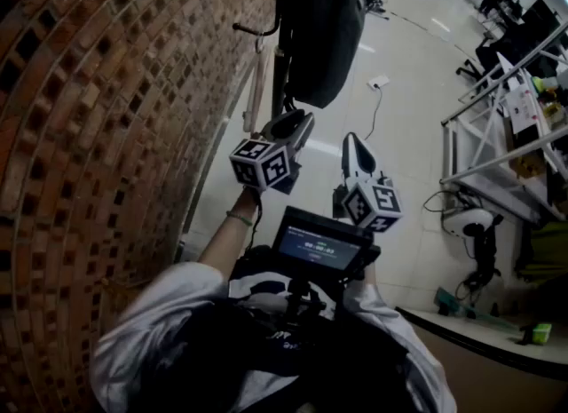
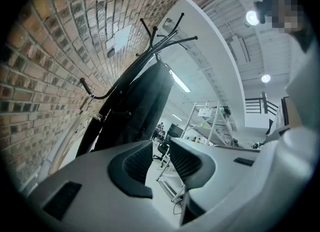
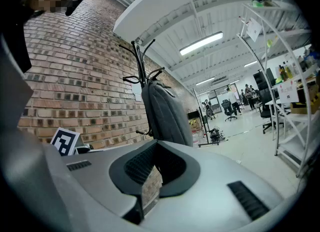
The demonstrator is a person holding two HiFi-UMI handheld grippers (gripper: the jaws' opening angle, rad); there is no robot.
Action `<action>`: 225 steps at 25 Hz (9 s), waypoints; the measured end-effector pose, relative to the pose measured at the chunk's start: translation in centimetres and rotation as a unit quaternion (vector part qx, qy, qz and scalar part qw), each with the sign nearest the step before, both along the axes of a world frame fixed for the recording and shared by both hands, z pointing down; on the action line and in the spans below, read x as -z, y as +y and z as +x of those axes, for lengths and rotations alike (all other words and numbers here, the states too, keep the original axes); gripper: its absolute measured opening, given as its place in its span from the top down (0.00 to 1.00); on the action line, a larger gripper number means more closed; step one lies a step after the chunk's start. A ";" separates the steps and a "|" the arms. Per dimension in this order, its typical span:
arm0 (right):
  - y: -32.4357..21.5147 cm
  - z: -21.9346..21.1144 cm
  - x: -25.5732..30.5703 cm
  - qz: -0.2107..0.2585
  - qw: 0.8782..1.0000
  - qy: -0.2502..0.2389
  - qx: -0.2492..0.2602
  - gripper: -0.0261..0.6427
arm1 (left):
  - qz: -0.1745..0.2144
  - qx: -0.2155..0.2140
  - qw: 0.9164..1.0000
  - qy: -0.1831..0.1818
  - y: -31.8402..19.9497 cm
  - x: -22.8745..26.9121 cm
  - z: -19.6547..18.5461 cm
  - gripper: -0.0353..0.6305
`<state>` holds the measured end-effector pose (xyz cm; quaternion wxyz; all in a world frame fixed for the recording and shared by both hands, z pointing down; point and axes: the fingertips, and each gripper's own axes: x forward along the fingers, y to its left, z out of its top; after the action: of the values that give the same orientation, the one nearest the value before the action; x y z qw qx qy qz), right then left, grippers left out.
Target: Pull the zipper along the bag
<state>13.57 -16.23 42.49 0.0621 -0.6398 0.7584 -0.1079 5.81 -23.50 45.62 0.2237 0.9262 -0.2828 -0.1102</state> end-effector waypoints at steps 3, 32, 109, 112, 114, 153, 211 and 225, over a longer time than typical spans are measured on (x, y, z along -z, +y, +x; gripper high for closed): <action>-0.5 1.1 0.0 0.007 1.000 0.005 0.007 0.96 | -0.017 -0.002 1.000 -0.005 -0.7 -0.5 0.7 0.79; -9.7 8.2 -0.1 0.002 0.994 0.004 0.111 0.96 | -0.031 -0.007 0.998 -0.047 -8.4 -3.7 5.3 0.79; -14.8 -4.1 22.1 0.146 0.929 0.271 0.206 0.79 | -0.035 -0.062 0.994 0.078 -6.7 3.4 5.2 0.89; -15.8 -3.9 21.5 0.156 0.916 0.314 0.193 0.79 | -0.036 -0.057 0.995 0.072 -6.6 3.5 5.1 0.89; -16.1 -4.1 21.4 0.149 0.912 0.335 0.184 0.77 | -0.032 -0.055 0.997 0.052 -6.7 3.3 5.1 0.89; -15.8 -3.5 21.9 0.113 0.867 0.451 0.179 0.95 | -0.049 -0.052 0.997 -0.009 -6.0 7.0 4.5 0.88; -13.1 -5.6 19.4 0.087 0.851 0.442 0.269 0.94 | 0.043 -0.051 0.997 0.041 -7.6 20.0 2.6 0.86; -12.8 -5.4 19.5 0.085 0.853 0.395 0.330 0.94 | 0.055 -0.111 0.980 0.158 -7.2 25.5 1.5 0.94</action>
<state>8.16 -29.03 23.03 -0.2281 -0.3334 0.8917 0.2043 7.29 -30.65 20.09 0.2253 0.9336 -0.1333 -0.2446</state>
